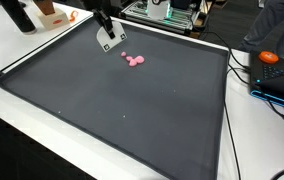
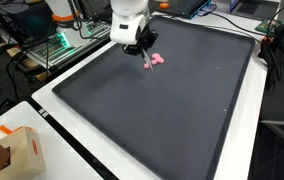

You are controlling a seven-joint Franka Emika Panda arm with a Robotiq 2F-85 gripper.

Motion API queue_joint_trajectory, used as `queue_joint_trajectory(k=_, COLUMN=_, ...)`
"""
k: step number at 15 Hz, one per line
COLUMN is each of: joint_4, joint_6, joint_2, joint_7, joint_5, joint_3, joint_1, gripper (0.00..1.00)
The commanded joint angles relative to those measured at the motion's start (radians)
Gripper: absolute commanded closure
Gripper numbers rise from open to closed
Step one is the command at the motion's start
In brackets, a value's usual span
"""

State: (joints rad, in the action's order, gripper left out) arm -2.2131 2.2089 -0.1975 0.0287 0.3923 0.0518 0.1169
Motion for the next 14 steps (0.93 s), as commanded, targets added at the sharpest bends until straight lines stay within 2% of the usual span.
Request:
queue_joint_trajectory(k=1, joint_4=-0.043, joint_6=0.025, joint_2=0.029, joint_7=-0.010, joint_5=-0.026, joint_3=0.009, joint_1=-0.005, gripper=0.99)
queue_joint_trajectory(k=14, joint_4=-0.054, joint_6=0.027, joint_2=0.046, joint_7=-0.020, joint_5=-0.184, joint_3=0.003, joint_1=-0.029, gripper=0.99)
